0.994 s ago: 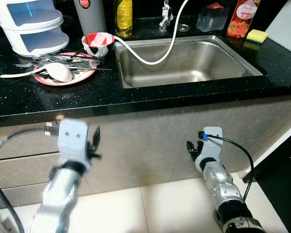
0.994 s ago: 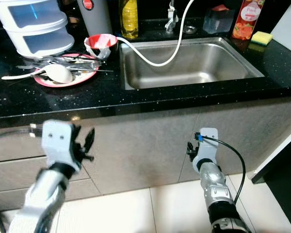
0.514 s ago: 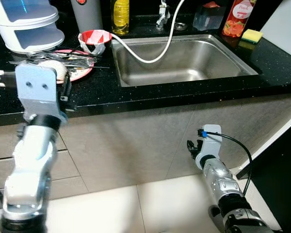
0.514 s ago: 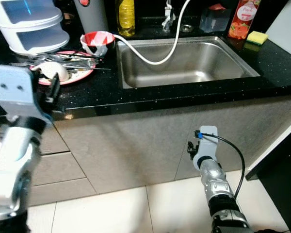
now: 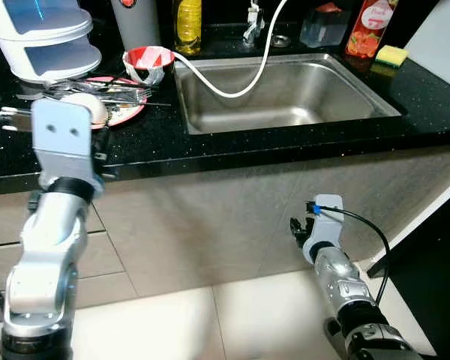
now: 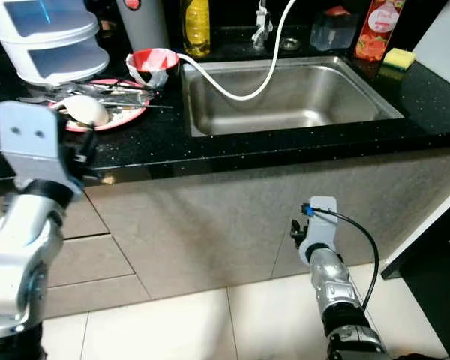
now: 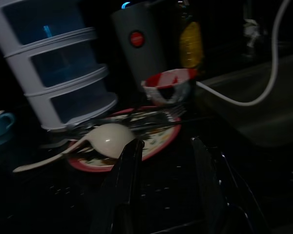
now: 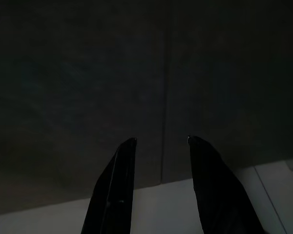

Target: Kitchen organization

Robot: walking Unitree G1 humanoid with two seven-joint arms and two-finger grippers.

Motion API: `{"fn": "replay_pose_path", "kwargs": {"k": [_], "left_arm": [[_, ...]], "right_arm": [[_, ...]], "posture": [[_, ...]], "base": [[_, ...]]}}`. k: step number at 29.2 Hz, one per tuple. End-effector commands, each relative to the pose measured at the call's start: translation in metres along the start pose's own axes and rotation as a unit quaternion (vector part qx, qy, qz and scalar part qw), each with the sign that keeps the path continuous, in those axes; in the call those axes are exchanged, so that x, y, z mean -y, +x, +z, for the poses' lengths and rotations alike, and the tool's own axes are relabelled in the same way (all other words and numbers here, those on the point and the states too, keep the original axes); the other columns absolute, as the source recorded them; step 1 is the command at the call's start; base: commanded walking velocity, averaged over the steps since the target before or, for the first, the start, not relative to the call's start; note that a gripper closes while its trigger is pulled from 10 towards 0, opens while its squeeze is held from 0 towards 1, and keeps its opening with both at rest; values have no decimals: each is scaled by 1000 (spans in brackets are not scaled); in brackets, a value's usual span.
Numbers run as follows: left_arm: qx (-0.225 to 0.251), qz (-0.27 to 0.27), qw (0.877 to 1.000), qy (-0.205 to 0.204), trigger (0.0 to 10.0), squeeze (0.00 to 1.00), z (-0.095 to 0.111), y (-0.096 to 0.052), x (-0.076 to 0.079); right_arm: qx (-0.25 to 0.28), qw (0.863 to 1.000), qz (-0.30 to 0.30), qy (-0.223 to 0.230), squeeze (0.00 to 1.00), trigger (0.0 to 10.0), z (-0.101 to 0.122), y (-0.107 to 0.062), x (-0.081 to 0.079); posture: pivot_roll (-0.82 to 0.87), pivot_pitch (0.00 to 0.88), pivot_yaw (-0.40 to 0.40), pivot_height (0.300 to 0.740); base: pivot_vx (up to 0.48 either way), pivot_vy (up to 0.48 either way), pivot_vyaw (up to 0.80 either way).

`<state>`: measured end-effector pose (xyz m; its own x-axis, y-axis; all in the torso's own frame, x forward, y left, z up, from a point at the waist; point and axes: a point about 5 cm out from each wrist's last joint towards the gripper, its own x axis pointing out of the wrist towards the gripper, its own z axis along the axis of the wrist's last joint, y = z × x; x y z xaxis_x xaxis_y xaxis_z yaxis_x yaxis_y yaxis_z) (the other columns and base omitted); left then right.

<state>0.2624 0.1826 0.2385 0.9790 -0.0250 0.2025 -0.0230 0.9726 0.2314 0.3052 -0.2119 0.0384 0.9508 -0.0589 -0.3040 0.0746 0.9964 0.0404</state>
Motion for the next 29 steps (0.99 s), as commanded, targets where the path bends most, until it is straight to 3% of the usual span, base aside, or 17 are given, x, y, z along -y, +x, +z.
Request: {"fn": "replay_pose_path", "kwargs": {"k": [1,6,7,10,11,12,13,14,15,16,17,19,21,25,26,27,29], "left_arm": [[-2,-4,1000,11,10000,0,-1,3,2],[0,2,1000,12,10000,0,0,8,-4],[2,8,1000,14,10000,0,2,11,-8],[4,12,1000,16,10000,0,2,12,-10],[6,15,1000,17,10000,0,3,14,-12],[6,15,1000,17,10000,0,3,14,-12],[10,17,1000,17,10000,0,5,16,-13],[10,17,1000,17,10000,0,5,16,-13],[14,17,1000,18,10000,0,6,19,-14],[18,18,999,20,10000,0,9,22,-16],[18,18,999,20,10000,0,9,22,-16],[22,23,999,20,10000,0,11,24,-19],[31,36,999,17,10000,0,16,27,-25],[43,48,998,7,10000,0,21,27,-31],[71,47,996,-8,10000,0,30,25,-34],[80,46,996,-11,10000,0,33,25,-34],[85,45,995,-12,10000,0,35,25,-34]], "right_arm": [[19,999,-29,7,0,10000,2,-6,11],[59,996,-59,2,0,10000,14,-14,25],[97,993,-75,-2,0,10000,30,-19,31],[119,989,-89,3,0,10000,42,-20,36],[151,982,-109,15,0,10000,62,-20,44],[151,982,-109,15,0,10000,62,-20,44],[190,973,-128,24,0,10000,88,-19,51],[190,973,-128,24,0,10000,88,-19,51],[233,963,-130,37,0,10000,117,-18,53],[275,953,-117,38,0,10000,148,-19,49],[275,953,-117,38,0,10000,148,-19,49],[311,945,-96,33,0,10000,174,-21,40],[364,930,-43,21,0,10000,209,-28,19],[389,921,6,10,0,10000,226,-35,0],[405,912,67,1,0,10000,236,-43,-25],[409,909,84,-1,0,10000,238,-46,-31],[411,907,92,-2,0,10000,239,-47,-35]], "posture": [[27,0,11,740],[17,0,20,740],[12,0,24,740],[3,0,29,740],[-6,0,36,740],[-6,0,36,740],[-12,0,43,740],[-12,0,43,740],[-16,0,47,740],[-17,0,48,740],[-17,0,48,740],[-18,0,50,740],[-12,0,46,740],[-12,0,46,740],[-3,0,39,740],[-3,0,39,740],[-3,0,39,740]], "base": [[0,0,0],[0,0,0],[0,0,0],[0,0,0],[0,0,0],[0,0,0],[0,0,0],[0,0,0],[0,0,0],[0,0,0],[0,0,0],[0,0,0],[0,0,0],[0,0,0],[0,0,0],[0,0,0],[0,0,0]]}}
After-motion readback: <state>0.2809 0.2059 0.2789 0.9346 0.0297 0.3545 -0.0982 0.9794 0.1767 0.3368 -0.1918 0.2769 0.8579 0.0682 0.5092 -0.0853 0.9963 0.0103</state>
